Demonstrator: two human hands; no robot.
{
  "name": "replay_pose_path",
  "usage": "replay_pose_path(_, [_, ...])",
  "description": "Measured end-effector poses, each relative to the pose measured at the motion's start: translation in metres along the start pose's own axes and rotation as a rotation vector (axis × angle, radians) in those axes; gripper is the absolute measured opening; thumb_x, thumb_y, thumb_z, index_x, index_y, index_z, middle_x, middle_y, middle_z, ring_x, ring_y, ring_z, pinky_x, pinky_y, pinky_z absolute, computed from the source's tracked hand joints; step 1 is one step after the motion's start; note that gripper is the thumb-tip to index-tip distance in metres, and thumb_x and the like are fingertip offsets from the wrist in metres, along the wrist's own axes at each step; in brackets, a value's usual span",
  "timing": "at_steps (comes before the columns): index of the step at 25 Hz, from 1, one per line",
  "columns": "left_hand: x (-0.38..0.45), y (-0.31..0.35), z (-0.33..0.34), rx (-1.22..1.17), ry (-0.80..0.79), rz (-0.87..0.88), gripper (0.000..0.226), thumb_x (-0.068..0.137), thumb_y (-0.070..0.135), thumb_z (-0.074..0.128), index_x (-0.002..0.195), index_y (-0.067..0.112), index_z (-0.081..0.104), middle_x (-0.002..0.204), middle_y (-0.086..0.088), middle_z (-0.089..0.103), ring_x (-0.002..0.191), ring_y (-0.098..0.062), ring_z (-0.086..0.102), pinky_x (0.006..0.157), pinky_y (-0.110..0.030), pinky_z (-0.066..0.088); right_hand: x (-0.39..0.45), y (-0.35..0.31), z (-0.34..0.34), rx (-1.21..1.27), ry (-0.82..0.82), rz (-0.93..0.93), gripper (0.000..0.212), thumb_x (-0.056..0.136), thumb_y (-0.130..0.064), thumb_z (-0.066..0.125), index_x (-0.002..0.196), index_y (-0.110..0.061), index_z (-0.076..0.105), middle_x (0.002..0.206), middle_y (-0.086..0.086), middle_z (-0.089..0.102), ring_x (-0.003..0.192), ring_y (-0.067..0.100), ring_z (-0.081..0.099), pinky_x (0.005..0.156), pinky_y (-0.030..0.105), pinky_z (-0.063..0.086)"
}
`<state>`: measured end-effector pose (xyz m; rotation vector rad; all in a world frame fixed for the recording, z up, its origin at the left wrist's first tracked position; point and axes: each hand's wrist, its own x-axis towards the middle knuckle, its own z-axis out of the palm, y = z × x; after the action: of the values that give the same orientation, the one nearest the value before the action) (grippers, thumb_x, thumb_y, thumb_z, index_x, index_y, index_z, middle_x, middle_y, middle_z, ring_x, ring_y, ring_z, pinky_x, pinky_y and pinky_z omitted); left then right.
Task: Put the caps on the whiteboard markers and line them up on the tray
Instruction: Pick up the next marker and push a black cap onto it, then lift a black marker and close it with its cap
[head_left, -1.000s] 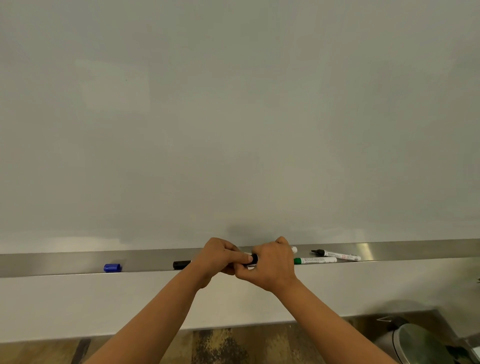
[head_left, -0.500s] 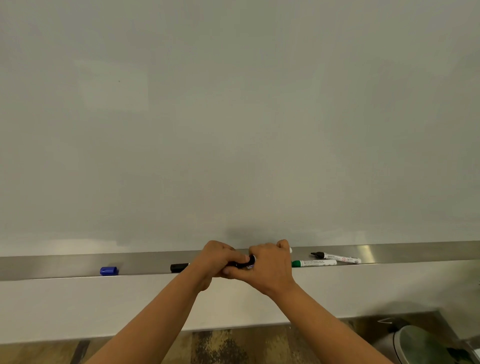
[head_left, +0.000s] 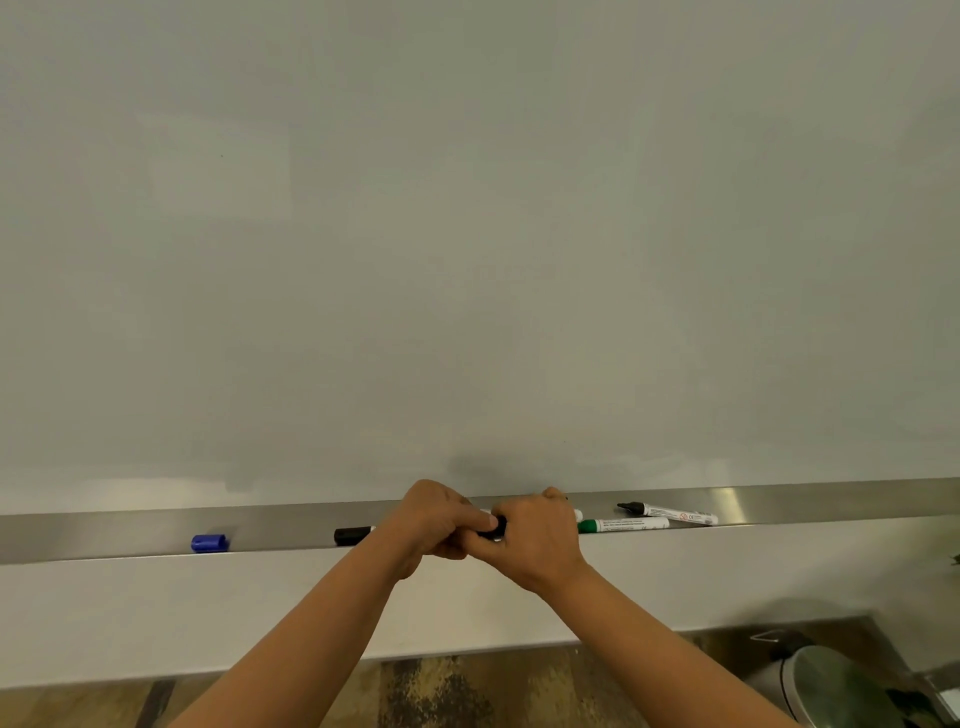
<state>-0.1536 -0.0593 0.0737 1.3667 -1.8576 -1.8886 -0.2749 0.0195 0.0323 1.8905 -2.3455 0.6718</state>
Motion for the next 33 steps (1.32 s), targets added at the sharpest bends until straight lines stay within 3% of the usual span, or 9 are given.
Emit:
replay_pose_path(3, [0.007,-0.007,-0.006,0.027,0.068,0.030,0.006,0.074,0.006,0.072,0.070,0.002,0.070,0.061,-0.007,0.068,0.049,-0.010,0.063,0.050,-0.017,0.053,-0.006,0.012,0.000,0.060,-0.228,-0.084,0.051,0.083,-0.067,0.036,0.087,-0.021,0.057,0.083,0.000,0.067,0.076,0.016,0.056,0.079,0.032,0.035])
replay_pose_path(5, [0.011,-0.015,-0.007,0.045,0.081,0.053,0.006,0.076,0.008,0.071,0.076,0.002,0.070,0.064,-0.007,0.069,0.050,-0.007,0.064,0.052,-0.015,0.052,-0.012,0.023,-0.001,0.132,-0.345,-0.125,0.032,0.096,-0.042,0.037,0.114,-0.020,0.052,0.111,0.004,0.063,0.100,0.020,0.053,0.088,0.033,0.038])
replay_pose_path(7, [0.014,-0.021,-0.002,0.063,0.099,0.092,0.010,0.078,0.011,0.071,0.082,0.002,0.070,0.070,-0.006,0.069,0.056,-0.006,0.064,0.055,-0.015,0.051,-0.014,0.035,0.000,0.145,-0.394,-0.129,0.028,0.097,-0.021,0.039,0.123,-0.015,0.049,0.121,0.008,0.058,0.110,0.022,0.049,0.093,0.032,0.038])
replay_pose_path(11, [0.022,-0.032,0.007,0.378,0.270,0.241,0.021,0.086,0.024,0.063,0.103,0.012,0.066,0.093,0.000,0.069,0.083,-0.011,0.060,0.069,-0.018,0.045,-0.007,0.073,-0.007,0.065,-0.335,-0.024,0.036,0.090,0.002,0.042,0.123,-0.009,0.052,0.118,0.014,0.053,0.109,0.028,0.048,0.093,0.030,0.038])
replay_pose_path(15, [0.026,-0.039,0.013,0.651,0.286,0.337,0.025,0.090,0.022,0.053,0.112,0.016,0.063,0.113,-0.003,0.070,0.101,-0.018,0.062,0.084,-0.025,0.046,-0.004,0.100,-0.009,-0.011,-0.362,0.089,0.044,0.085,0.009,0.043,0.124,-0.009,0.052,0.118,0.012,0.050,0.110,0.027,0.046,0.091,0.030,0.041])
replay_pose_path(21, [0.031,-0.041,0.018,0.665,0.292,0.356,0.023,0.089,0.018,0.054,0.109,0.016,0.066,0.111,-0.001,0.071,0.100,-0.016,0.063,0.083,-0.022,0.044,-0.002,0.103,-0.001,-0.012,-0.329,0.129,0.038,0.082,0.009,0.043,0.112,-0.011,0.055,0.115,0.009,0.058,0.108,0.025,0.049,0.084,0.028,0.039])
replay_pose_path(26, [0.032,-0.042,0.020,0.676,0.305,0.366,0.023,0.090,0.019,0.053,0.108,0.017,0.066,0.110,0.000,0.072,0.100,-0.015,0.063,0.079,-0.018,0.040,-0.007,0.110,-0.006,0.030,-0.291,0.127,0.037,0.083,0.009,0.043,0.110,-0.010,0.060,0.112,0.011,0.060,0.107,0.027,0.051,0.090,0.035,0.045])
replay_pose_path(30, [0.033,-0.041,0.018,0.670,0.296,0.359,0.022,0.089,0.018,0.054,0.108,0.014,0.066,0.110,-0.003,0.071,0.100,-0.017,0.063,0.082,-0.022,0.045,-0.012,0.149,-0.037,-0.095,-0.159,0.383,0.037,0.075,0.010,0.046,0.102,-0.008,0.065,0.105,0.015,0.062,0.102,0.034,0.054,0.083,0.038,0.046])
replay_pose_path(33, [0.035,-0.042,0.020,0.667,0.290,0.355,0.022,0.089,0.019,0.054,0.108,0.015,0.066,0.110,-0.003,0.072,0.099,-0.017,0.064,0.082,-0.024,0.047,-0.021,0.176,-0.053,-0.337,-0.311,0.540,0.034,0.083,-0.001,0.046,0.109,-0.016,0.063,0.112,0.009,0.061,0.107,0.030,0.052,0.087,0.037,0.045])
